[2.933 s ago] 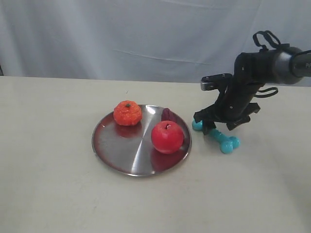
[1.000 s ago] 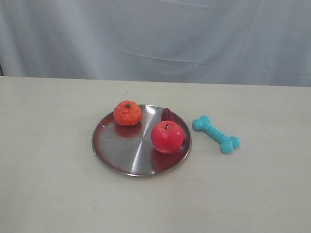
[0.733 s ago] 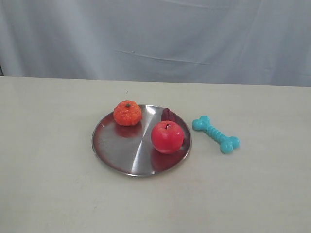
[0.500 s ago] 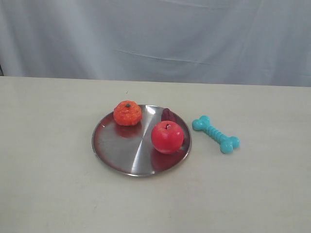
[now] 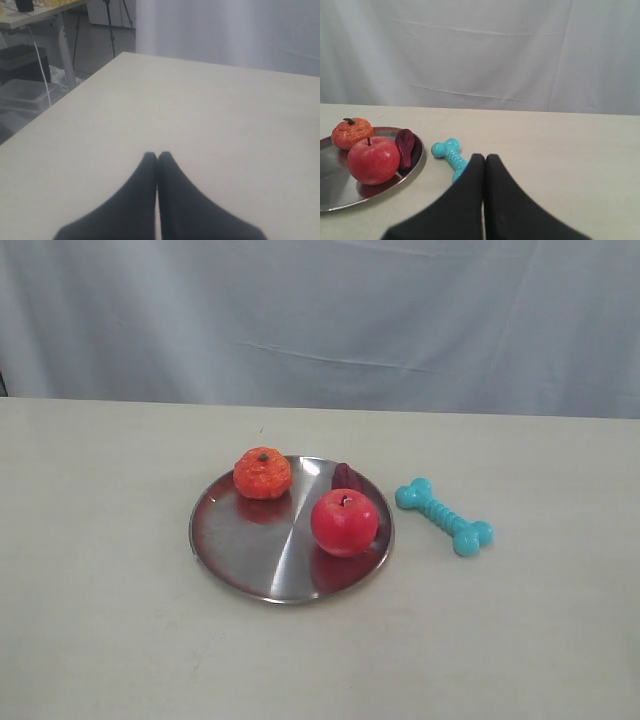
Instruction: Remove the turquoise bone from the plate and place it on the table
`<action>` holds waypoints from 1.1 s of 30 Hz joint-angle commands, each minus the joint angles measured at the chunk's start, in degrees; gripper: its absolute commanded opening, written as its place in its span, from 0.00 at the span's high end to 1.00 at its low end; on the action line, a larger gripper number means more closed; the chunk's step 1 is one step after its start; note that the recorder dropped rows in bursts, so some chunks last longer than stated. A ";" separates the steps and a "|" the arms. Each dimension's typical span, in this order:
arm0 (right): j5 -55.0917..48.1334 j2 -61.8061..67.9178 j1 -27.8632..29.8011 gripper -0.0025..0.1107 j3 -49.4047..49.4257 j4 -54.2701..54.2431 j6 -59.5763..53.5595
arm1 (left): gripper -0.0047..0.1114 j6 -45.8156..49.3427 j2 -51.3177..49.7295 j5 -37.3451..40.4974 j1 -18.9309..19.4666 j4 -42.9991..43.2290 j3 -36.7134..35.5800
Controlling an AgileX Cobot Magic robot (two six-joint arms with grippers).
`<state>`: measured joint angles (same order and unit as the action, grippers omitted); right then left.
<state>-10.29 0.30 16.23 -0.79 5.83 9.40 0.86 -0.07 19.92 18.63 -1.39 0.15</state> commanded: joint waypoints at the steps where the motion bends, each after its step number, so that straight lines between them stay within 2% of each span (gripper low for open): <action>1: -1.81 -0.30 0.38 0.98 0.19 0.10 -0.17 | 0.96 -0.24 0.07 -0.31 0.13 -0.06 -0.15; 14: -9.72 -0.30 0.38 0.98 0.79 0.58 -0.47 | 0.96 -0.24 0.07 -0.31 0.13 -0.06 -0.15; 33: -9.63 -0.30 0.25 0.98 0.79 0.58 -0.25 | 0.96 -0.24 0.07 -0.31 0.13 -0.06 -0.15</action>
<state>-19.94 0.30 16.23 -0.15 5.94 9.21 0.86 -0.07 19.92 18.63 -1.39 0.15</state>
